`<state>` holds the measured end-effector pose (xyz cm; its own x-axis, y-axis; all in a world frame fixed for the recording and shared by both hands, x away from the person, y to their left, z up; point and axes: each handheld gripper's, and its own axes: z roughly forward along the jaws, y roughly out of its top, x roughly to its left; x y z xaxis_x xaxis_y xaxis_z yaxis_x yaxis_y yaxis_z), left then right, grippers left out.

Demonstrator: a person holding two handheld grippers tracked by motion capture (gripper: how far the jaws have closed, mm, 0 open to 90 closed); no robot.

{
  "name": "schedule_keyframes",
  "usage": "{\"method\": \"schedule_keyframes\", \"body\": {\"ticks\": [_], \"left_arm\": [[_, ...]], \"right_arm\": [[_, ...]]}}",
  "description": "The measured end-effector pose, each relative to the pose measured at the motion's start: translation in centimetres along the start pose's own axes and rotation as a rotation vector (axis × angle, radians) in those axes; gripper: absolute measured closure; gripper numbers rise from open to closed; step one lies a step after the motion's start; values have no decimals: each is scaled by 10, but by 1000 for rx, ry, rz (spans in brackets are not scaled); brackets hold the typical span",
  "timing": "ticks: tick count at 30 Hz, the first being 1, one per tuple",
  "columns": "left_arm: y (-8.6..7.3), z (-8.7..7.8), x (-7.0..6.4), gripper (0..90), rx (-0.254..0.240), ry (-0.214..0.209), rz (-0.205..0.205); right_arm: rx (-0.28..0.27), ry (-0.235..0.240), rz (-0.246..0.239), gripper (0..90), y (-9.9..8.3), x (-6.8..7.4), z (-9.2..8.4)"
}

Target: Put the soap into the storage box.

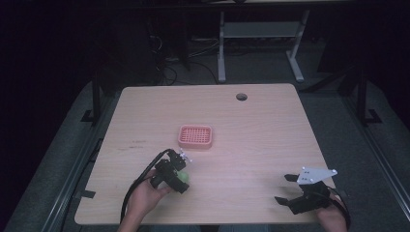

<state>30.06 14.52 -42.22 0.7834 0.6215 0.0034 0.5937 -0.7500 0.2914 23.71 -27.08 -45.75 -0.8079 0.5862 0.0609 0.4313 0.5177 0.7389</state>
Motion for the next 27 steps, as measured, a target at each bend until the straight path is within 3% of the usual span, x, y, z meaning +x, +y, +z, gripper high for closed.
{"method": "schedule_keyframes", "body": {"ticks": [5, 27], "left_arm": [[3, -4, 0, 266, 6, 1, 17], [7, -10, 8, 266, -12, -14, 3]], "right_arm": [[0, 5, -1, 137, 2, -1, 1], [4, 6, -9, 138, 3, -1, 3]]}}
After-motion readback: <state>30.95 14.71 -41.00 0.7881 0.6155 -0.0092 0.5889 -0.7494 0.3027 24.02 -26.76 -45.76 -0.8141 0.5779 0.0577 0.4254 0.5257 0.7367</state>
